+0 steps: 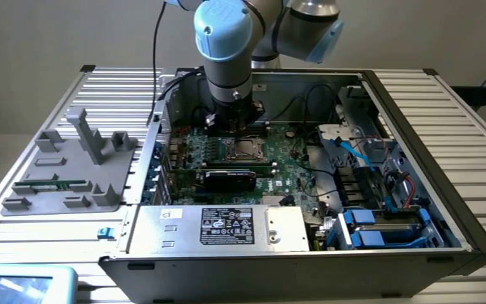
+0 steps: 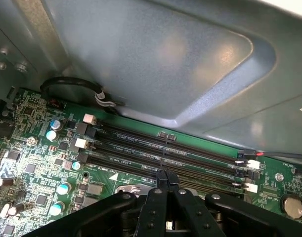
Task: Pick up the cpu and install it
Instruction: 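Install the first cpu locking lever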
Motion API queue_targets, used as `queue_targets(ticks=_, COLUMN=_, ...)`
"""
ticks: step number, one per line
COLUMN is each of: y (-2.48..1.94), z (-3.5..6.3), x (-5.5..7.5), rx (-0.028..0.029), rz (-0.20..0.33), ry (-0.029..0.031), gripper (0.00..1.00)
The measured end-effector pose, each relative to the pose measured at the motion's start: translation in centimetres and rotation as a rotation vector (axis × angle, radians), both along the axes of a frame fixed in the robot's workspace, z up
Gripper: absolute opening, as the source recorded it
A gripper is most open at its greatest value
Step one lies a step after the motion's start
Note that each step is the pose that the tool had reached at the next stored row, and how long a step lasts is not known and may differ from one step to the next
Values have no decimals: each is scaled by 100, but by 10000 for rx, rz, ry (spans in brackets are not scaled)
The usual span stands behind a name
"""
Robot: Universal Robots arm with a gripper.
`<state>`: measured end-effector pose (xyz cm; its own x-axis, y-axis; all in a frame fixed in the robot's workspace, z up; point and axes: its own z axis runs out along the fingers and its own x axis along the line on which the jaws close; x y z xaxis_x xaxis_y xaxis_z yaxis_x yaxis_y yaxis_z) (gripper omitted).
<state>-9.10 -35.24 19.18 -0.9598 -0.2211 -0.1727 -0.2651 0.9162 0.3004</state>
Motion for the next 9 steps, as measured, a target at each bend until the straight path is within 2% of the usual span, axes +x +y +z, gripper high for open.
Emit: queue_targets(ticks=9, y=0, z=-3, x=22, rx=-1, rz=10, ry=3, gripper=9)
